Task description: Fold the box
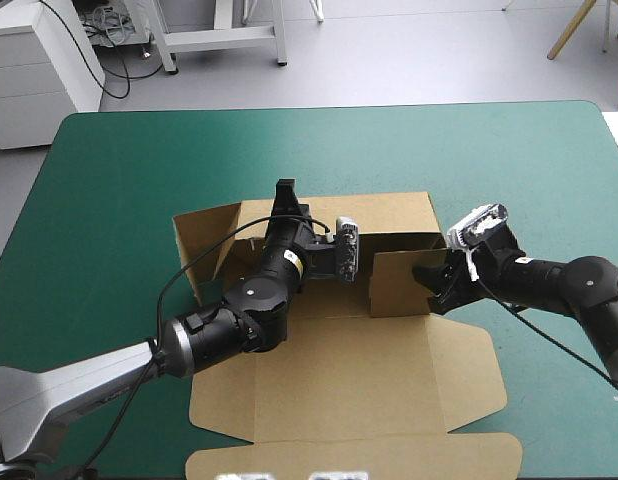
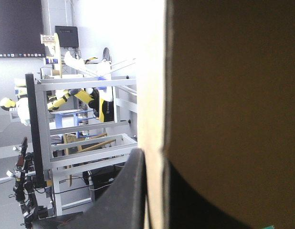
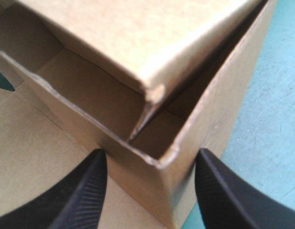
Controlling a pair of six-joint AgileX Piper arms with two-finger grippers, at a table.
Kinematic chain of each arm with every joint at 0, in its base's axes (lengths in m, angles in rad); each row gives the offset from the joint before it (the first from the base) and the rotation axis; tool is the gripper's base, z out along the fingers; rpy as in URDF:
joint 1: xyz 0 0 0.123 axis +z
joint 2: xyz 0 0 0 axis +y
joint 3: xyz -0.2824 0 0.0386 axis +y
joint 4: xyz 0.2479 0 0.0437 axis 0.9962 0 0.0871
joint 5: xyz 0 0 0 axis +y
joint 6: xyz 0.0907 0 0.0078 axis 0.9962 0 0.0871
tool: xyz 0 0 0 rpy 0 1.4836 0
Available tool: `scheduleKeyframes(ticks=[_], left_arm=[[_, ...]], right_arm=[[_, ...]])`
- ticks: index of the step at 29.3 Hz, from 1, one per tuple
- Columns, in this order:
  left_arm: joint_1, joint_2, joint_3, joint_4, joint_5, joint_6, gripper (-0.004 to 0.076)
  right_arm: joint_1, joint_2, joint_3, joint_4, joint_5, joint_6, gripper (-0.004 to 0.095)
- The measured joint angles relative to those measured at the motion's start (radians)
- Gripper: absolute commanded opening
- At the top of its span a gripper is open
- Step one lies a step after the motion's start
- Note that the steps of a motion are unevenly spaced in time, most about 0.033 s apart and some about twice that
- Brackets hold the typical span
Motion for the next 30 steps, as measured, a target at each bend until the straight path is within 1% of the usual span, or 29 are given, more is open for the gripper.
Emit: scheduleKeyframes(ticks=[2,3,6,8,13,15,16,18,20,22,24,25,27,30], left_arm=[[0.000,0.003,0.000,0.000,0.002,0.000,-0.0010],[0.001,0.006,0.000,0.000,0.002,0.001,-0.0010],[0.003,0.008,-0.002,0.000,0.002,0.004,-0.0010],[0.003,0.009,-0.003,0.000,0.002,0.004,-0.0010],[0.003,0.009,-0.003,0.000,0.002,0.004,-0.0010],[0.003,0.009,-0.003,0.000,0.002,0.004,0.0007],[0.003,0.009,-0.003,0.000,0.002,0.004,0.0029],[0.004,0.009,-0.003,-0.003,0.002,0.004,0.0121],[0.004,0.009,-0.003,-0.013,0.001,0.004,0.0260],[0.004,0.011,-0.002,-0.031,0.000,0.004,0.0424],[0.004,0.015,0.001,-0.049,-0.001,-0.001,0.0551],[0.004,0.017,0.002,-0.058,-0.003,-0.004,0.0601],[0.004,0.019,0.003,-0.077,-0.012,-0.004,0.0640],[-0.004,0.019,0.004,-0.107,-0.026,-0.004,0.0639]], right_arm=[[0.035,0.000,0.000,-0.004,-0.039,0.002,0.0201],[0.043,0.000,0.000,-0.007,-0.048,0.004,0.0130],[0.053,0.000,0.000,-0.026,-0.074,0.012,-0.0017],[0.053,0.000,0.000,-0.037,-0.098,0.013,-0.0019],[0.053,-0.001,0.000,-0.046,-0.108,0.022,-0.0018],[0.053,-0.001,0.000,-0.046,-0.109,0.023,-0.0018],[0.053,-0.001,0.000,-0.046,-0.110,0.024,-0.0018],[0.053,-0.001,0.000,-0.046,-0.111,0.024,-0.0019],[0.053,-0.001,0.000,-0.046,-0.112,0.024,-0.0019],[0.053,-0.001,0.000,-0.046,-0.113,0.024,-0.0019],[0.053,-0.001,0.000,-0.046,-0.114,0.025,-0.0018],[0.053,-0.001,0.000,-0.046,-0.114,0.026,-0.0018],[0.053,-0.001,0.000,-0.046,-0.114,0.029,-0.0018],[0.055,-0.001,0.000,-0.039,-0.114,0.029,-0.0018]])
